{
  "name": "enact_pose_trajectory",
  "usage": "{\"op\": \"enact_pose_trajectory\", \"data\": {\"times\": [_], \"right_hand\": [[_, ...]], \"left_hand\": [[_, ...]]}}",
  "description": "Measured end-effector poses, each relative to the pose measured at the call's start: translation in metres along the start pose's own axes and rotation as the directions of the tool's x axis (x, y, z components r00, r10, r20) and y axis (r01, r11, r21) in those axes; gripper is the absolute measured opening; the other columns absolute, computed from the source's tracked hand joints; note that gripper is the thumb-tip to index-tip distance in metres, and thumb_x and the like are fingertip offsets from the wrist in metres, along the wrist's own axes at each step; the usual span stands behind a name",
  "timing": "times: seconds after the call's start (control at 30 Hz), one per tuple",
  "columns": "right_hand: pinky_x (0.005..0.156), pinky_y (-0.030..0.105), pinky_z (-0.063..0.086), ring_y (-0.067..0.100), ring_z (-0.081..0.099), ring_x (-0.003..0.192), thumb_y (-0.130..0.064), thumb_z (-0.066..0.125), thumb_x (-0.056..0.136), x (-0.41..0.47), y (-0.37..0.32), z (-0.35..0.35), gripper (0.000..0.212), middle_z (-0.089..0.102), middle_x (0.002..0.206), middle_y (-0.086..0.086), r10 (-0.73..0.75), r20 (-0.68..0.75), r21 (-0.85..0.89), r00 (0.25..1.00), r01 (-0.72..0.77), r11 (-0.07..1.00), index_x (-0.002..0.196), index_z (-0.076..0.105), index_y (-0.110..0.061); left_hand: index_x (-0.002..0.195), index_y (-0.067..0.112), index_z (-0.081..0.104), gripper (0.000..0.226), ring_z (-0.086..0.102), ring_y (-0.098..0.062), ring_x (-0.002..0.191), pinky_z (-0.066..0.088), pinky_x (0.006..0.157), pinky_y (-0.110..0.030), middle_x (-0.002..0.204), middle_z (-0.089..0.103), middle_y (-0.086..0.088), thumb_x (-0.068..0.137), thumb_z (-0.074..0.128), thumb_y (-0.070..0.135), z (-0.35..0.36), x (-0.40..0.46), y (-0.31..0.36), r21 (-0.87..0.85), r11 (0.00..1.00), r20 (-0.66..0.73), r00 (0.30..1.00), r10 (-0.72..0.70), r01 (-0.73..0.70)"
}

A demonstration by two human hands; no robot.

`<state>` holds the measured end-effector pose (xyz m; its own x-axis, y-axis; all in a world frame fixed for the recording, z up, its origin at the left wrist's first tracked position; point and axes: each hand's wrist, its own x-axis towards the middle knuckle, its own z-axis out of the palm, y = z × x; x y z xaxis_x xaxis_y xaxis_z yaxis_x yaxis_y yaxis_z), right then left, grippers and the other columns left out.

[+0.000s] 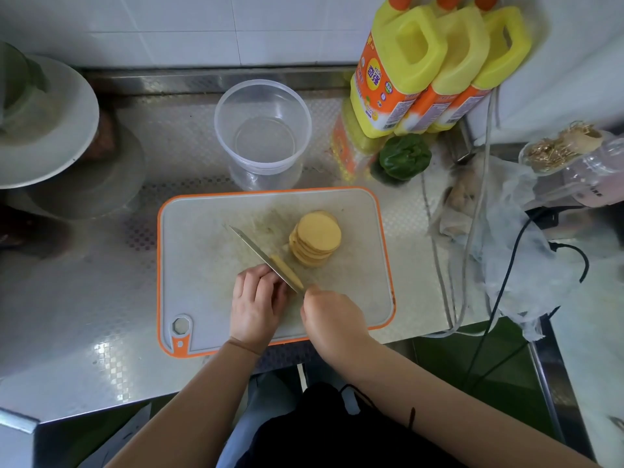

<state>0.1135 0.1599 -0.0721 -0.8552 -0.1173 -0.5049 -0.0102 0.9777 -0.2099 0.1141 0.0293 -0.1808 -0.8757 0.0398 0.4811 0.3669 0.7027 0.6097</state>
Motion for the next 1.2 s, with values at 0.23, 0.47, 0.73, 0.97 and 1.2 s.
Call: {"op": "enact_pose_trajectory", "data": {"times": [0.23,0.47,0.73,0.97,1.2], "right_hand": [[0.065,0.032,0.039,0.03,0.063,0.094,-0.01,0.045,0.097,0.01,0.003,0.004,0.016,0.065,0.099,0.011,0.006,0.051,-0.019,0.999,-0.005,1.0,0.11,0.054,-0.005],[0.078,0.036,0.048,0.032,0.061,0.101,-0.006,0.044,0.096,0.02,0.005,0.015,0.023,0.064,0.107,0.014,0.067,0.11,-0.023,0.992,-0.065,0.998,0.117,0.053,-0.004],[0.079,0.034,0.046,0.027,0.061,0.097,-0.029,0.047,0.099,0.023,0.014,0.005,0.027,0.063,0.106,0.011,-0.023,0.193,0.034,0.981,0.017,0.999,0.114,0.053,-0.008],[0.074,0.033,0.045,0.023,0.061,0.093,-0.05,0.035,0.099,0.027,0.042,-0.017,0.045,0.065,0.096,0.003,-0.026,0.149,0.253,0.989,-0.013,0.967,0.109,0.06,-0.013],[0.07,0.028,0.046,0.021,0.063,0.092,-0.035,0.052,0.096,0.041,0.037,-0.02,0.033,0.068,0.103,0.001,-0.16,0.015,0.235,0.987,0.152,0.96,0.121,0.059,-0.016]], "left_hand": [[0.105,0.01,0.053,0.014,0.05,-0.029,0.093,0.039,0.088,-0.03,0.109,0.051,-0.007,0.091,0.057,0.011,0.0,0.0,-0.003,0.017,1.0,0.014,1.0,-0.008,0.008],[0.106,0.011,0.051,0.008,0.051,-0.028,0.093,0.043,0.085,-0.032,0.109,0.05,-0.006,0.099,0.05,0.015,-0.003,-0.001,-0.004,0.024,0.999,0.033,0.999,0.024,-0.025],[0.129,0.018,0.054,0.026,0.052,-0.029,0.084,0.041,0.081,-0.032,0.104,0.047,-0.004,0.106,0.042,0.021,-0.004,0.0,-0.004,0.116,0.991,0.056,0.996,0.064,-0.07],[0.129,0.017,0.056,0.028,0.048,-0.026,0.087,0.041,0.083,-0.032,0.103,0.047,-0.005,0.102,0.048,0.018,-0.003,0.002,-0.002,0.127,0.99,0.044,0.997,0.06,-0.066],[0.129,0.017,0.056,0.027,0.048,-0.026,0.088,0.041,0.083,-0.031,0.102,0.047,-0.005,0.105,0.043,0.02,-0.002,0.003,-0.002,0.122,0.99,0.051,0.997,0.066,-0.072]]}}
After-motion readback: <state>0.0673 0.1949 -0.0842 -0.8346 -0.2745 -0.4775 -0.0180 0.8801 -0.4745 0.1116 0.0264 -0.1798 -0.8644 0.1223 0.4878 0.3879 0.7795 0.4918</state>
